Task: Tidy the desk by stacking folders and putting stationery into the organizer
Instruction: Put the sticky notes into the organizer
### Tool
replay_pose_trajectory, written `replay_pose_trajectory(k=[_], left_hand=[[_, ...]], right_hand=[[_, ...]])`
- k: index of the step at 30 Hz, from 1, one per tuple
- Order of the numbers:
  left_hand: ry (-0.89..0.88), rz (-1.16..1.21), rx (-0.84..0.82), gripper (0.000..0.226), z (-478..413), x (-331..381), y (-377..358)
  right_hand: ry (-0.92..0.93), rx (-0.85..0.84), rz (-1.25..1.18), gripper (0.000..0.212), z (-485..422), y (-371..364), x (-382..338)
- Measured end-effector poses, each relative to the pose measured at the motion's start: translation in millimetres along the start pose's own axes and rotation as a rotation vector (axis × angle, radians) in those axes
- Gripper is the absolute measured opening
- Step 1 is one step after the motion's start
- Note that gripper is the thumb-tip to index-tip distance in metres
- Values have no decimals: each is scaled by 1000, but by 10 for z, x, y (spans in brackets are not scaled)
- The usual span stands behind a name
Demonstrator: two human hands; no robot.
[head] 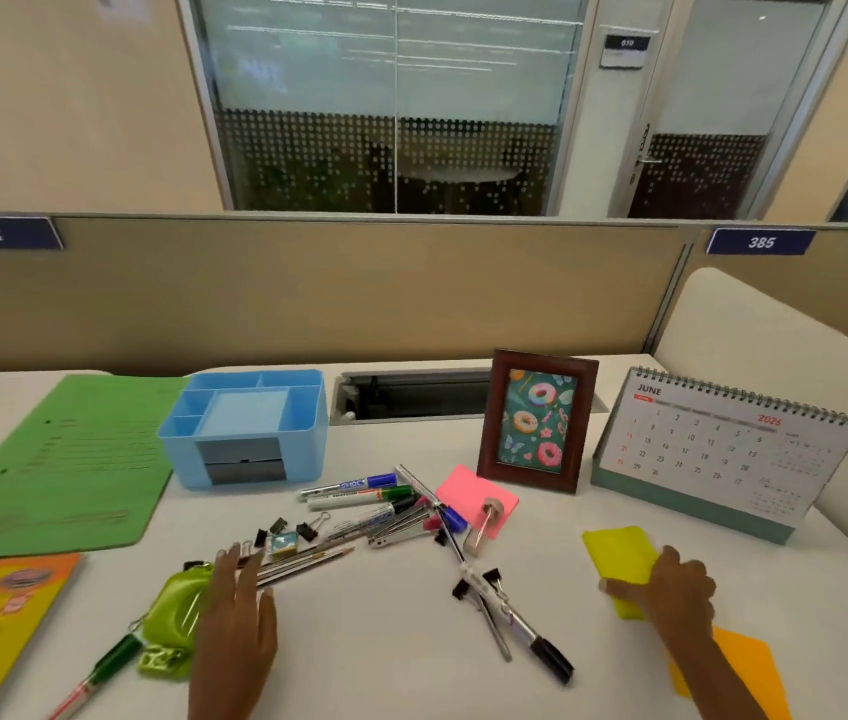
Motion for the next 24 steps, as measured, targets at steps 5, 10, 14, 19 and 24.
replay_pose_trajectory(k=[5, 10, 14, 19, 24], left_hand=[[80, -94, 3, 49, -124, -576, 272], [115, -95, -35, 53, -272, -1038, 340], [139, -92, -32, 46, -396, -1298, 382], [123, -108, -85, 51, -509, -1563, 298], [73, -101, -188, 51, -633, -1656, 146]], right_hand=[[121, 119, -176, 53, 194, -83, -207], [312, 179, -241, 38, 516, -135, -676], [434, 173, -274, 34, 686, -143, -1229], [544, 77, -380, 25, 896, -297, -1861], [644, 44, -397, 20, 1116, -478, -2510]])
Point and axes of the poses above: each hand's wrist, its own z-axis away from the middle knuckle, its own y-axis out of the back of the hand, x = y × z, the point moved 3 cm from there along -z, towards the middle knuckle, and after that the axes turned 1 degree about -z, right-handed, at the moved point
